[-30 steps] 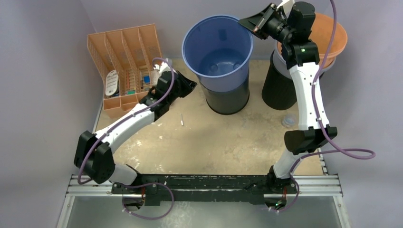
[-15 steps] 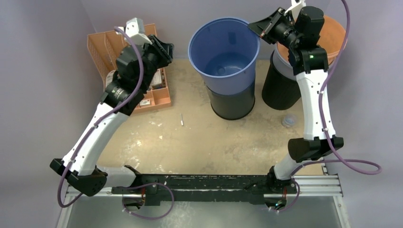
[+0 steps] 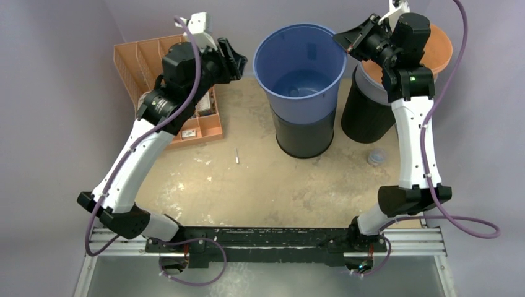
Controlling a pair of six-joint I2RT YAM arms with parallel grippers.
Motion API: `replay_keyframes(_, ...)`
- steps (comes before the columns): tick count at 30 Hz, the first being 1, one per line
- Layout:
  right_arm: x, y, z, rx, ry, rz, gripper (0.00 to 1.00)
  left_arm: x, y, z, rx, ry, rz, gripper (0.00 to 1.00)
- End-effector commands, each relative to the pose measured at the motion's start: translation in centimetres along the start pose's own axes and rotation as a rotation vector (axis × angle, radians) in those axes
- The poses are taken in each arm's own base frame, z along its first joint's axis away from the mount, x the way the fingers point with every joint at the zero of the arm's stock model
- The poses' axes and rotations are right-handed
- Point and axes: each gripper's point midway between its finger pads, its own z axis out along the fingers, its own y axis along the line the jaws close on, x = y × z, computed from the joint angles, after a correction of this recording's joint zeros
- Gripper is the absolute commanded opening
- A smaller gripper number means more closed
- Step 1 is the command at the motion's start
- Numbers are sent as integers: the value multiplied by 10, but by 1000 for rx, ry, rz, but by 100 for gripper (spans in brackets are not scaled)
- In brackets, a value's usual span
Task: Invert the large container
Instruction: Adjust the container in the container.
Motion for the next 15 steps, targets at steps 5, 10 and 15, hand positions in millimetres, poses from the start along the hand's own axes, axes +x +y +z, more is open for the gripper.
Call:
replay_keyframes(5,-6,16,-7,-60,-24,-52,0,-20,-52,-22,202,-18,130,54)
replay_keyframes(10,-6,15,-3,-60,-25,-39,0,-15,-87,-31,286,-29,235,58)
replay_keyframes(15,-4,13,2,-60,-17,-31,0,4,-122,-27,361,19,337,62)
